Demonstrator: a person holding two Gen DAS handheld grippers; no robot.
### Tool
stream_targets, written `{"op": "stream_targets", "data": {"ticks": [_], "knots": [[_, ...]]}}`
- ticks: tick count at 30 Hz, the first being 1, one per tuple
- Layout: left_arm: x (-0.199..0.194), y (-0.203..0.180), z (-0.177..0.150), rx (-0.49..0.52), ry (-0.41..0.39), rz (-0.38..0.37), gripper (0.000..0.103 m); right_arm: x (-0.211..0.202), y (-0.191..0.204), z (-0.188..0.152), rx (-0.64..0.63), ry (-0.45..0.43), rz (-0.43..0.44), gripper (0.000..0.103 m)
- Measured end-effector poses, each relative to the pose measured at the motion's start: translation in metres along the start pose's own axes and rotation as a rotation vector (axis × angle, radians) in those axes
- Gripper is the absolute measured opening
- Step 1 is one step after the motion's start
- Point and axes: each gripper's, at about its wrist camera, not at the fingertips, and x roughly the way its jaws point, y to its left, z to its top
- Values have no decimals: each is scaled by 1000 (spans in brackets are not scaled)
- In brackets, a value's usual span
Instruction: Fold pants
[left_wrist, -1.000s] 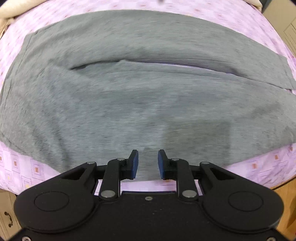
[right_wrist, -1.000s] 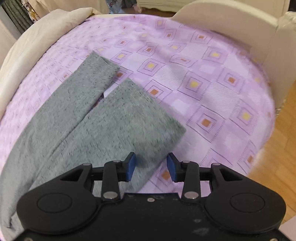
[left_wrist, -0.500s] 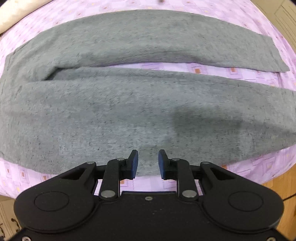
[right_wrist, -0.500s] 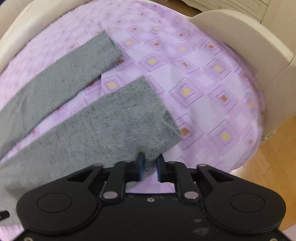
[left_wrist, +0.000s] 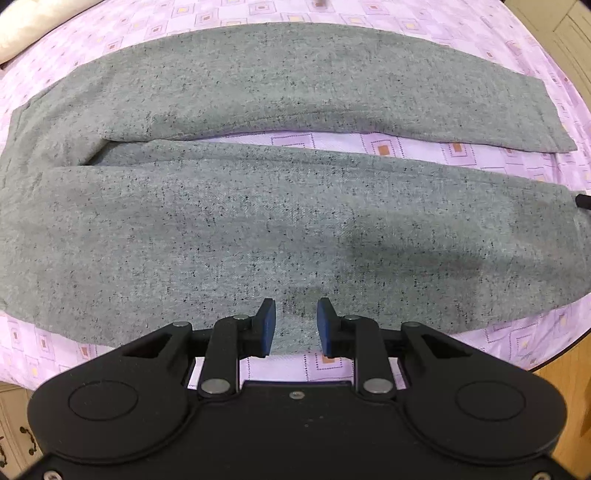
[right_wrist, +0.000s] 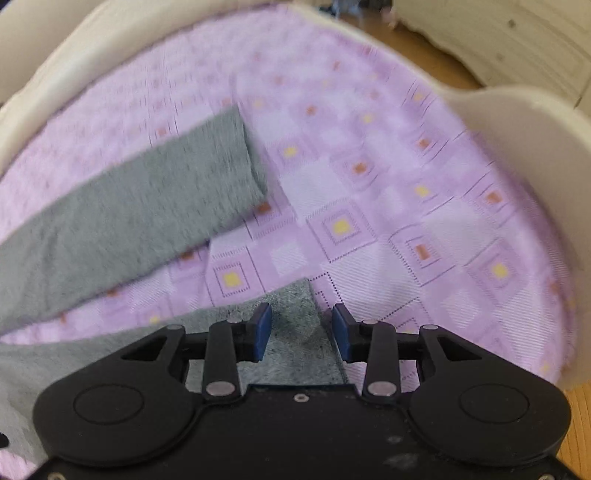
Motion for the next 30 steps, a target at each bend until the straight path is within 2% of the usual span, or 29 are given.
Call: {"op": "stream_targets", "data": {"ticks": [1, 2, 3, 7, 10, 12, 14, 15, 16, 18, 21, 24, 27, 30], "knots": [[1, 0, 1, -5, 5, 4, 33, -2, -1, 1, -7, -19, 22, 26], [1, 0, 1, -10, 7, 7, 33, -4, -1, 2, -9, -19, 43, 7], [2, -1, 2, -15, 9, 8, 33, -6, 0, 3, -2, -20, 48, 6], [1, -5, 7, -10, 1, 25, 35, -15, 4, 13, -26, -128, -12, 6], [4, -11, 11, 6, 3, 53, 41, 8, 7, 21, -10, -64, -53, 8], [6, -14, 13, 14, 7, 68, 41, 8, 15, 23, -50, -77, -99, 14], [4, -15, 13, 14, 6, 67, 43, -4, 22, 25, -69, -125, -193, 33], [3, -16, 13, 13, 4, 63, 46, -13, 25, 25, -82, -164, -229, 33], [1, -16, 12, 14, -1, 61, 49, -25, 27, 23, -101, -205, -218, 33], [-3, -19, 10, 25, -16, 69, 56, -45, 29, 16, -121, -230, -123, 33], [-7, -23, 9, 49, -35, 79, 57, -48, 34, 2, -131, -152, 10, 32], [-13, -24, 14, 52, -43, 81, 58, -37, 36, -17, -135, -61, 22, 32], [-21, -21, 21, 61, -64, 93, 58, -21, 36, -33, -136, 60, -2, 32], [-32, -15, 39, 73, -102, 107, 58, -33, 36, -32, -108, 52, -2, 32]]}}
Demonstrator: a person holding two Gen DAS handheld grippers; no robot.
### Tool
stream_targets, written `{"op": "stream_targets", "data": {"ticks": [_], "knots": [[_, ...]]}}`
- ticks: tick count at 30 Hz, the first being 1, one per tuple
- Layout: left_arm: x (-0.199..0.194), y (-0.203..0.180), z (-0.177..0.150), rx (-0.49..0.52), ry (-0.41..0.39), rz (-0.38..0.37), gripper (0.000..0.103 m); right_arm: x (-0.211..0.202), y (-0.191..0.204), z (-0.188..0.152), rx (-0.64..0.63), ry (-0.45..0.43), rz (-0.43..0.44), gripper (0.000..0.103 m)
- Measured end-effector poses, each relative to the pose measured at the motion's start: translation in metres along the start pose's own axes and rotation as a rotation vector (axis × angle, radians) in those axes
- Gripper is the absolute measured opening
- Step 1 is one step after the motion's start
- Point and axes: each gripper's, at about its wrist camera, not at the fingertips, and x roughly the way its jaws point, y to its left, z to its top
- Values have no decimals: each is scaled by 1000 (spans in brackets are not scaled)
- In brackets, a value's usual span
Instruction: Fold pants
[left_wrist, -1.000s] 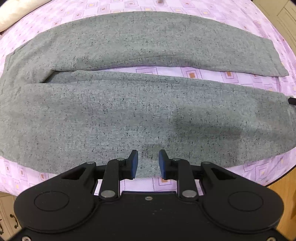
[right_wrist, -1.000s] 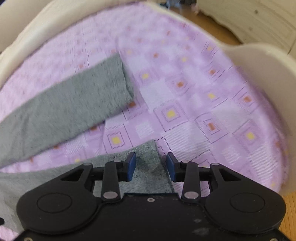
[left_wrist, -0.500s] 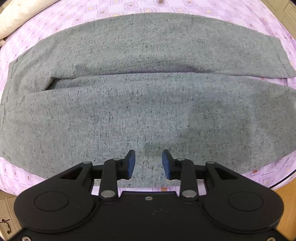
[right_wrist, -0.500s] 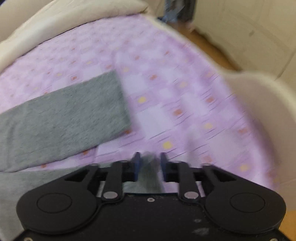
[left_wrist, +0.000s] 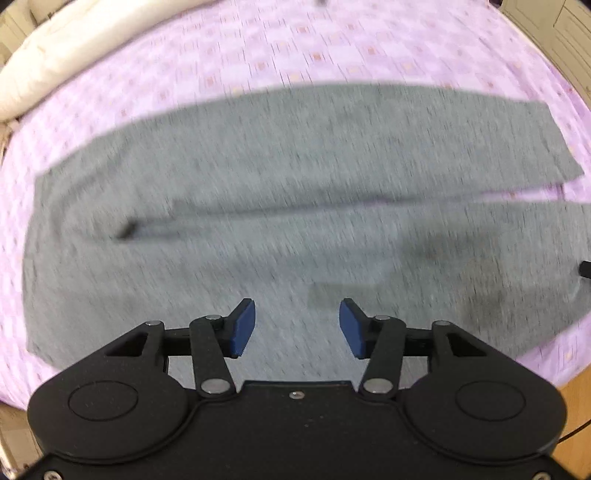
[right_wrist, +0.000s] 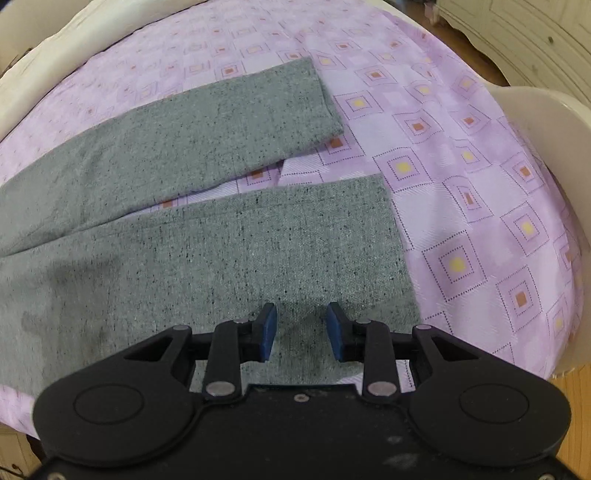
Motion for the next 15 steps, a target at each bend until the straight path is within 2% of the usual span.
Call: {"op": "stream_targets", "data": {"ticks": [3, 7, 10, 15], "knots": [[-6, 15, 34, -6, -43, 3, 58, -14, 1, 31, 62, -73, 27, 32], [-4, 37, 87, -25, -85, -5, 58, -12, 11, 90, 135, -119, 75, 33], [6, 52, 127, -34, -96, 12, 58, 9, 29, 140, 155, -67, 113, 36], [28, 74, 169, -30, -103, 37, 58, 46, 62, 199, 238, 10, 69, 36]]}}
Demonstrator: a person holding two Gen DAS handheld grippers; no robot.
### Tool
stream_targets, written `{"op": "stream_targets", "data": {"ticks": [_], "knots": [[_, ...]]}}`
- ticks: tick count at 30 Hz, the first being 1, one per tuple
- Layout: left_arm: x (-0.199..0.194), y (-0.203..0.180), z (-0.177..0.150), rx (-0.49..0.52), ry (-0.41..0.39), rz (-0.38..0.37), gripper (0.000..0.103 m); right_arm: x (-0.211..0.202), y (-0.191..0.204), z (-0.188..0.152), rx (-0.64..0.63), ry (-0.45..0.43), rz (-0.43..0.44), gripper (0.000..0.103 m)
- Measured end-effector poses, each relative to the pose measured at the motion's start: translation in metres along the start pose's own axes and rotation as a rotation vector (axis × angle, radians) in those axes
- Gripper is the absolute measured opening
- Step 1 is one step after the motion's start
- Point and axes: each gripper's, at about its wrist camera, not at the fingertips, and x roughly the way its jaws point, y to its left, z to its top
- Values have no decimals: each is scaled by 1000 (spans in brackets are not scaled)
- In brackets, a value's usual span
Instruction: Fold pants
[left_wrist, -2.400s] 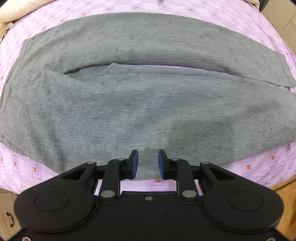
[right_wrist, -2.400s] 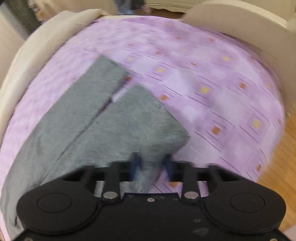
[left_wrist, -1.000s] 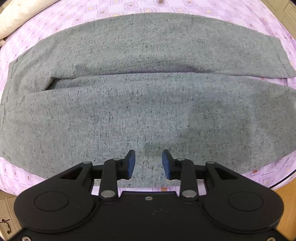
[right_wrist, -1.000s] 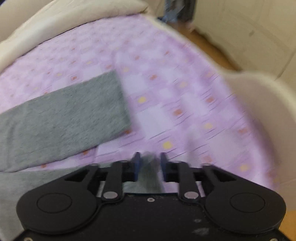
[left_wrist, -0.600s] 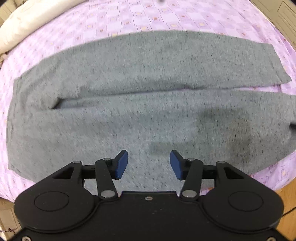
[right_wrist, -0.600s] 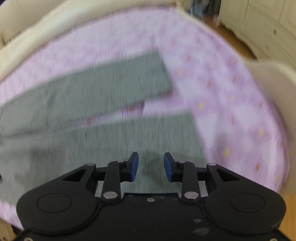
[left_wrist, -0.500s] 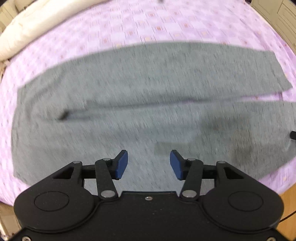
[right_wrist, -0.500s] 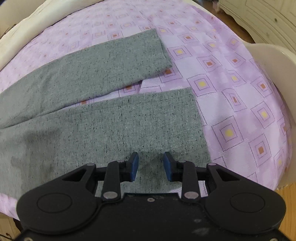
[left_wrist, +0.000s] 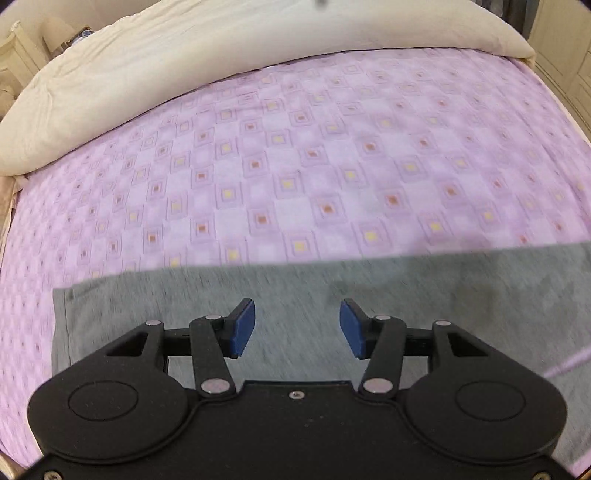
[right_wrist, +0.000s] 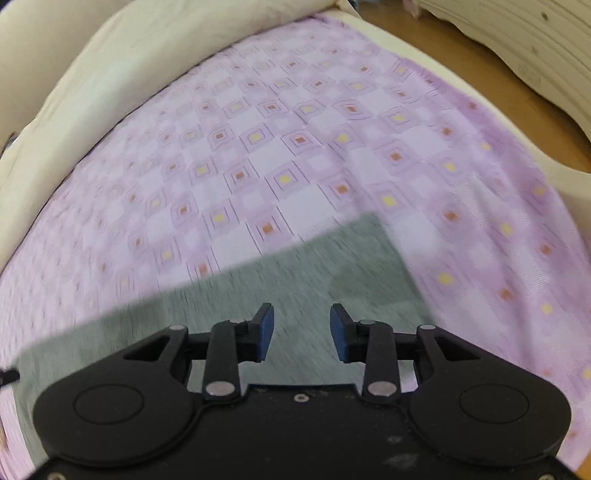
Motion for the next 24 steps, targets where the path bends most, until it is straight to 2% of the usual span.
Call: {"op": "stream_targets", "data": {"ticks": [6, 11, 12, 14, 17, 19, 21, 22, 23, 24], "knots": [[32, 24, 7, -10, 41, -33, 58, 50, 38, 35, 137, -2, -107, 37], [54, 44, 6, -21, 75, -75, 58, 82, 49, 33, 202, 55, -206, 36], [58, 48, 10, -20, 80, -82, 58, 81, 47, 29, 216, 43, -205, 33], [64, 55, 12, -20, 84, -90, 58, 75, 42, 21, 244, 14, -173, 4], [74, 62, 16, -26, 90, -111, 58, 55, 33, 2, 252, -6, -136, 1], [77, 65, 19, -22, 90, -121, 58, 42, 33, -7, 178, -34, -107, 2], [80, 66, 23, 2, 74, -140, 58, 32, 45, -12, 2, -67, -51, 11], [81, 65, 24, 24, 63, -140, 58, 29, 55, -13, -128, -82, -49, 20], [83, 64, 24, 47, 55, -134, 58, 30, 65, -14, -261, -91, -53, 39], [83, 63, 25, 67, 49, -129, 58, 32, 77, -16, -422, -99, -62, 43]]}}
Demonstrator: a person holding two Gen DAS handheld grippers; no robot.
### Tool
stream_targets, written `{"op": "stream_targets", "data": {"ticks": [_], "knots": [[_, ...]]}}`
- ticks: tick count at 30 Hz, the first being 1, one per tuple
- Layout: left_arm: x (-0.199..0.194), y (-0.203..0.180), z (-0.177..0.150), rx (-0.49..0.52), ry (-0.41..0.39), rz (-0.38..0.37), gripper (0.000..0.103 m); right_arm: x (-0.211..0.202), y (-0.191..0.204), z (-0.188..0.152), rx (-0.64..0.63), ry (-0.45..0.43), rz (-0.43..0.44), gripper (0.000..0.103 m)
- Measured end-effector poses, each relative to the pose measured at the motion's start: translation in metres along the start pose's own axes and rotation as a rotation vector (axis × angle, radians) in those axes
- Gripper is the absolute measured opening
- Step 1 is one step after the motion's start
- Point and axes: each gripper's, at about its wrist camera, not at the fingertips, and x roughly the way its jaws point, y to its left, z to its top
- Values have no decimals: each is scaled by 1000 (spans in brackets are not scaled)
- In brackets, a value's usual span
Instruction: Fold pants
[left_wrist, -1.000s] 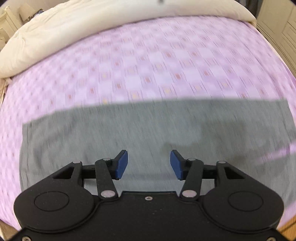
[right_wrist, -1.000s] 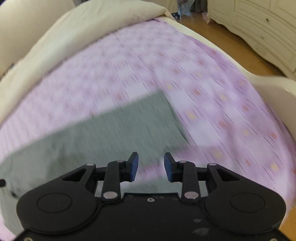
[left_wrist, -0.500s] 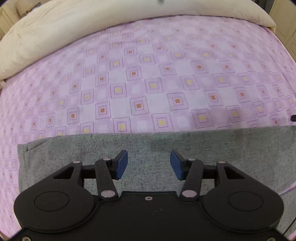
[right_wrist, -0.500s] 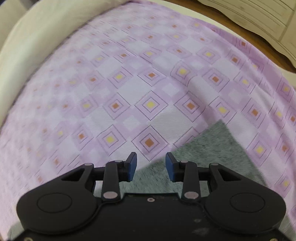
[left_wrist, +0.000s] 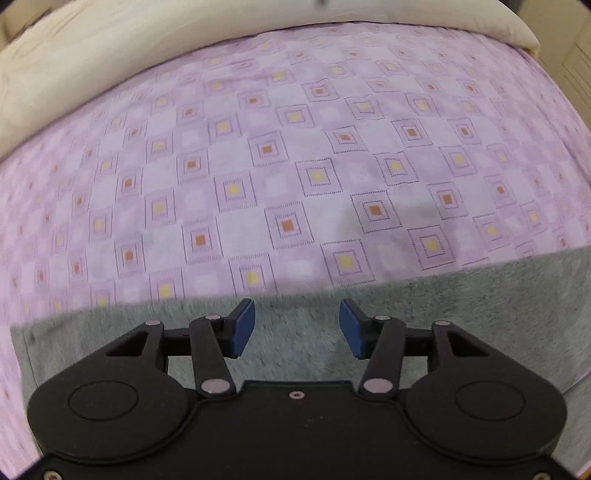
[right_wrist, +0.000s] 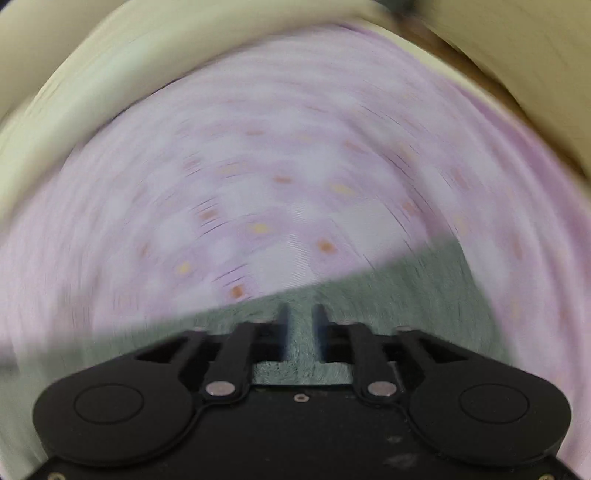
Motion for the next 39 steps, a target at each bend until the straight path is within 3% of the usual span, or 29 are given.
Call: {"op": "stream_targets", "data": {"ticks": [4, 10, 14, 16, 18, 19, 20, 25, 34, 37, 38, 39], "knots": [[12, -1, 1, 105, -14, -19, 58, 19, 30, 3, -424, 23, -39, 43], [27, -5, -11, 303, -26, -20, 58, 42, 42, 1, -767, 92, 40, 44], [35, 0, -16, 343, -9, -45, 58, 55, 48, 1, -909, 146, 85, 45], [38, 3, -15, 338, -6, -62, 58, 58, 45, 9, -886, 188, 115, 44], [39, 6, -13, 321, -8, -82, 58, 65, 39, 23, -736, 283, 132, 32], [41, 8, -12, 313, -5, -99, 58, 69, 36, 30, -667, 314, 149, 12], [40, 9, -10, 311, 2, -113, 58, 68, 36, 30, -655, 319, 162, 5], [47, 9, -4, 363, 6, -130, 58, 49, 47, 9, -727, 281, 165, 5], [52, -4, -8, 564, 6, -94, 58, -9, 31, -19, -664, 221, 200, 5], [52, -8, -13, 626, 20, -118, 63, -33, 31, -23, -645, 191, 203, 5], [55, -11, -17, 665, 40, -122, 62, -39, 32, -23, -639, 180, 200, 5], [60, -15, -21, 710, 63, -122, 52, -47, 25, -23, -635, 173, 198, 5]]}}
